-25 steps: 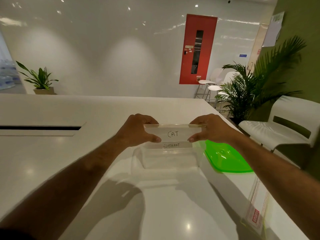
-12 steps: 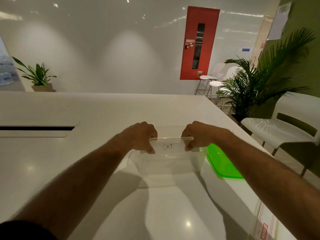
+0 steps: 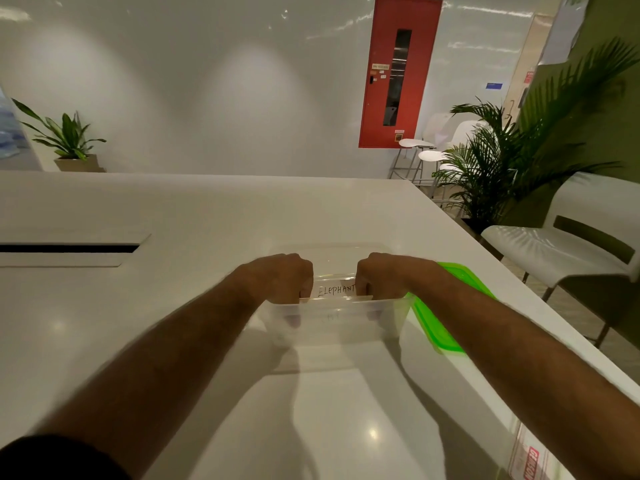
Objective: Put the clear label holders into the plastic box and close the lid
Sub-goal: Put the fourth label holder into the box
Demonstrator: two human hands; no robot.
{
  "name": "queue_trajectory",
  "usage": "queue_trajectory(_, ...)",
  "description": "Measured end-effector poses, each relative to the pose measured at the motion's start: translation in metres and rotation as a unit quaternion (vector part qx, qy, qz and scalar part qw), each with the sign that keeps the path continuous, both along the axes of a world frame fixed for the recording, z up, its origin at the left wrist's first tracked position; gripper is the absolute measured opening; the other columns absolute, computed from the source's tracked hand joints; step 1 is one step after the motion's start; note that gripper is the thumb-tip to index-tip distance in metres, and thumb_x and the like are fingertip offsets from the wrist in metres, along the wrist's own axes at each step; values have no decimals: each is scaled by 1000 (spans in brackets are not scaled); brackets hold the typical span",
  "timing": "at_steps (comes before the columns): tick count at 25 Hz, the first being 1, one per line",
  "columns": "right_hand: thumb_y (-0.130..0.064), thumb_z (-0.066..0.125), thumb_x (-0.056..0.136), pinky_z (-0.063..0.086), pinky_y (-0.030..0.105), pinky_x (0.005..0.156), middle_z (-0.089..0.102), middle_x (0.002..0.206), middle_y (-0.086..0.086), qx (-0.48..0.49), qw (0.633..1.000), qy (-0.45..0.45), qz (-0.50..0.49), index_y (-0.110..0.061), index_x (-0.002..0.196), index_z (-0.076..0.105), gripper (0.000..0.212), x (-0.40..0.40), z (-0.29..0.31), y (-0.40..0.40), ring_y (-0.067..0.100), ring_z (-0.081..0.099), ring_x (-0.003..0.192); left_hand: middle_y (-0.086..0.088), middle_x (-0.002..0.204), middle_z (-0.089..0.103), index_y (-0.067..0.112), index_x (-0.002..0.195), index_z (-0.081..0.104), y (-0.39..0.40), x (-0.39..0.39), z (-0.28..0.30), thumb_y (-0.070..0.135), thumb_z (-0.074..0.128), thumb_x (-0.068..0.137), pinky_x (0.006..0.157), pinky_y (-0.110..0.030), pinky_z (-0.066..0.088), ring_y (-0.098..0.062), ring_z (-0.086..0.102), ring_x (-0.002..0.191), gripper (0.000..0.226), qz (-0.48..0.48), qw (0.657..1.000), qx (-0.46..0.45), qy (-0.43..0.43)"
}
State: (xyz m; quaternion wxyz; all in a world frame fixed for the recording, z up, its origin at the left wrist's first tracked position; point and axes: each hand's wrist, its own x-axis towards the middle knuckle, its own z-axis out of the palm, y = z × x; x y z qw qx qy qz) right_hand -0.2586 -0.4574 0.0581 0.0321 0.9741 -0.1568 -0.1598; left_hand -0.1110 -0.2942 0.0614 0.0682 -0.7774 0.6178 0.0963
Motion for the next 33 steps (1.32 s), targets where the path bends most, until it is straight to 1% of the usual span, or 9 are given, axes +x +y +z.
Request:
queue_trajectory(5,-29,79,72,57,37,83,74,96,1,6,1000,7,-9,-27,96,77,24,0,0,-1,23,64,87,1,100,73,22,94,77,-4,1,-5,21,71,81,79,-33,58,-25,66,82,15,7,1000,-4,-6)
queue_trajectory(11,-13,70,82,53,34,94,72,111,8,63,996,-54,-43,-18,114,73,33,-8,8,7,28,67,102,-2,113,71,21,101,77,1,-5,-1,12,62,87,88,-35,56,-23,66,89,23,8,1000,-27,1)
queue_trajectory(14,-32,83,75,52,31,93,74,109,4,111,982,-141,-67,-15,116,70,46,-18,21,9,20,68,101,2,111,72,21,111,72,9,-4,7,23,77,81,90,-34,54,-18,67,97,31,26,996,-75,35)
queue_trajectory(17,-56,71,80,50,31,97,70,122,0,95,958,-262,-60,-18,123,66,58,-28,26,12,17,65,109,7,121,69,25,127,61,16,-6,12,52,76,78,93,-34,51,-16,64,108,57,54,980,-188,20)
queue_trajectory(19,-67,54,85,42,36,108,57,143,0,43,950,-303,-56,-21,140,52,71,-35,23,14,20,53,129,3,136,61,27,139,50,17,-11,10,61,65,83,96,-40,48,-20,57,123,68,66,959,-273,-39)
queue_trajectory(21,-73,39,88,25,38,119,31,161,2,-12,949,-310,-49,-19,154,28,86,-42,16,17,21,26,149,-3,151,48,21,148,37,17,-19,6,66,55,87,106,-44,42,-24,44,137,77,68,940,-323,-81)
queue_trajectory(25,-77,22,87,-3,44,124,-12,165,10,-81,941,-324,-55,-15,157,-9,98,-58,4,24,24,-15,152,-8,167,11,16,157,9,22,-35,-5,75,25,88,121,-53,15,-28,9,153,92,87,929,-332,-141)
queue_trajectory(28,-79,17,86,-5,49,123,-20,164,11,-109,928,-348,-72,-16,155,-17,99,-71,-3,30,26,-21,150,-7,167,-4,18,157,-6,29,-48,-11,80,12,82,121,-55,5,-28,-4,153,98,89,922,-345,-148)
queue_trajectory(33,-81,15,85,-6,52,122,-23,163,11,-127,920,-360,-84,-20,154,-20,98,-91,-14,41,26,-24,150,-6,166,-12,21,156,-10,37,-67,-17,85,13,79,120,-58,2,-28,-10,152,103,91,912,-364,-162)
